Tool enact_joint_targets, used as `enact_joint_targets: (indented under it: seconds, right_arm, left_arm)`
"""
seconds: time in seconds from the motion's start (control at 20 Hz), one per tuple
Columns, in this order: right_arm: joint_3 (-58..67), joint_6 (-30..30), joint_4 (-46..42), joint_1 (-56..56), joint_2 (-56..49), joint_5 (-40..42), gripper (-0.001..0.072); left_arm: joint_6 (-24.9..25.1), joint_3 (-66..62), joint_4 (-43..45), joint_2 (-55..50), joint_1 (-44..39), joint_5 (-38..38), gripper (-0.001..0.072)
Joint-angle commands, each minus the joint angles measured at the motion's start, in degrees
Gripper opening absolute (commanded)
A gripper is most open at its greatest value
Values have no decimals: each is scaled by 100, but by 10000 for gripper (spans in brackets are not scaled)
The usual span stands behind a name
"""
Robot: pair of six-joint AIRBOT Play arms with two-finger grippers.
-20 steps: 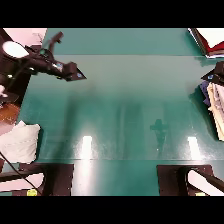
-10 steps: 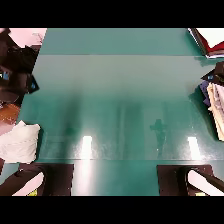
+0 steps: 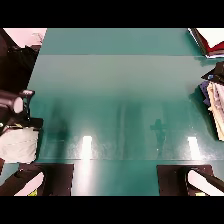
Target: Fold the shirts.
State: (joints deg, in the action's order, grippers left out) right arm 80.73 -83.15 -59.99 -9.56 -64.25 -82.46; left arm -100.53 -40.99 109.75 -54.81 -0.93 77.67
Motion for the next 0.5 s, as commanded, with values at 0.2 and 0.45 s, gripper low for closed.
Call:
enact_joint_targets:
  seconds: [0.2,0.45]
  right_arm:
    - [-2,13,0,4,0,37,16]
    - [42,13,4,4,0,83,16]
  left_arm:
    - [-553,483,490,11,2,-457,30]
    - [704,-1919,-682,11,-4,-22,29]
